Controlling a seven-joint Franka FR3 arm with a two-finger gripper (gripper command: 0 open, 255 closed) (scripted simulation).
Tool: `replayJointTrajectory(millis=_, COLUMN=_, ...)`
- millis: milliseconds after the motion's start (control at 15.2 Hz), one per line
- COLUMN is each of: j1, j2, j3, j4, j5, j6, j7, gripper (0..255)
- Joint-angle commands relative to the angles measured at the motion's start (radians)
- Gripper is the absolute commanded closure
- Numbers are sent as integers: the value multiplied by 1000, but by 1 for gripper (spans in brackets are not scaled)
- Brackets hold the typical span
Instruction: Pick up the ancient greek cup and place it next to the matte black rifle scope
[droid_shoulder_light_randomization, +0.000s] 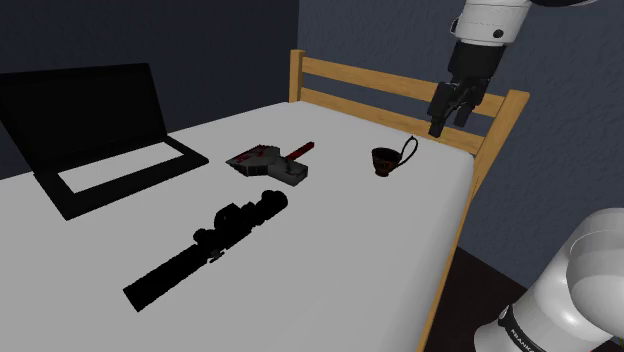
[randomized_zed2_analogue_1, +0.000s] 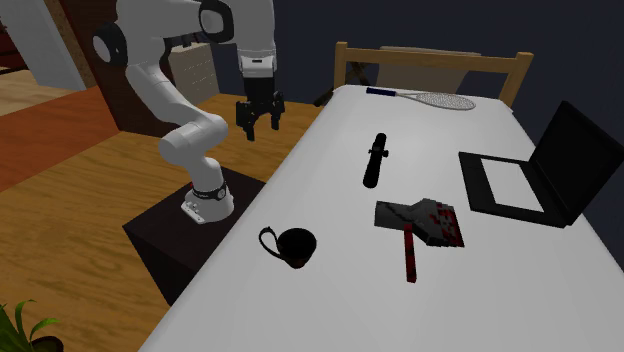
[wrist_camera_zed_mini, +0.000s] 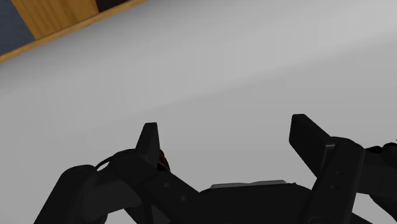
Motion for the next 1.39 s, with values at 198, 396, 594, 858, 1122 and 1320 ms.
replayJointTrajectory(millis=198, j1=-4, j2=53, j3=-7, j4=-44, j5=-47, j6=112, j7=-33, gripper=0)
replayJointTrajectory(millis=396, j1=-10, j2=119, j3=-15, j4=-75, j5=-94, j6=226, j7=-61, gripper=0)
replayJointTrajectory(millis=594, j1=-20, j2=197, j3=-22, j4=-93, j5=-144, j6=339, j7=-82, gripper=0)
replayJointTrajectory(millis=858, j1=-38, j2=318, j3=-30, j4=-94, j5=-216, j6=487, j7=-98, gripper=0)
replayJointTrajectory(millis=1122, j1=-61, j2=453, j3=-34, j4=-69, j5=-296, j6=623, j7=-100, gripper=0)
replayJointTrajectory(millis=1320, j1=-74, j2=531, j3=-36, j4=-44, j5=-345, j6=691, j7=-95, gripper=0)
